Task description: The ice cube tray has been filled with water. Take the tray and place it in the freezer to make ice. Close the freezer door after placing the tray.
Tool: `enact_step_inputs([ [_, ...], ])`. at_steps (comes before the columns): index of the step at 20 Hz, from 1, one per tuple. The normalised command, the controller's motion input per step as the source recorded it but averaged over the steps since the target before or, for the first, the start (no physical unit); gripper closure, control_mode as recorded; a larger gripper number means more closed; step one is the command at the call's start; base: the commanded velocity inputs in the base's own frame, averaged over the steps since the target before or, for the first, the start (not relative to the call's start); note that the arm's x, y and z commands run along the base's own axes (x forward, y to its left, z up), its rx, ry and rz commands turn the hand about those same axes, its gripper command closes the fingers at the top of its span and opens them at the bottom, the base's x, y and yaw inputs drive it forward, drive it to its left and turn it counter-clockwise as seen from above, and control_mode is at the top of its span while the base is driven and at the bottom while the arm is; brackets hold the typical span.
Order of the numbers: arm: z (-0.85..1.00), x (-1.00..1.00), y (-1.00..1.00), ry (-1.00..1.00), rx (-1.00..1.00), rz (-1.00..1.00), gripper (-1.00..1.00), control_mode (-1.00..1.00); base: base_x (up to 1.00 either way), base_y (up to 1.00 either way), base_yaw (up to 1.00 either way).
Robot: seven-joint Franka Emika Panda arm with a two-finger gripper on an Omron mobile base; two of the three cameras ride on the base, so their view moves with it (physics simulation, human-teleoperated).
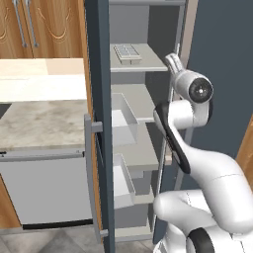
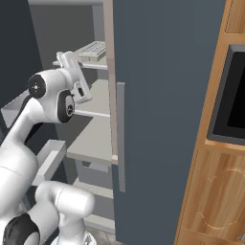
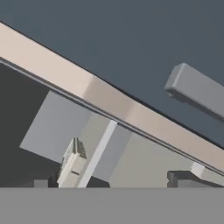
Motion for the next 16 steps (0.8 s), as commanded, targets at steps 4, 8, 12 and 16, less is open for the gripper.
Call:
enact_step_inputs([
  [4, 0.07, -0.66, -0.04, 0.0, 0.0, 0.0, -1.0, -1.0, 0.0, 0.0, 0.0],
  [8, -0.01, -0.62, 0.0, 0.0, 0.0, 0.0, -1.0, -1.0, 0.0, 0.0, 0.0],
  [12, 0.0, 0.0, 0.0, 0.0, 0.0, 0.0, -1.0, 1.0, -0.59, 0.0, 0.0],
  [16, 0.0, 0.0, 0.0, 0.0, 0.0, 0.0, -1.0, 1.0, -0.68, 0.03, 0.0],
])
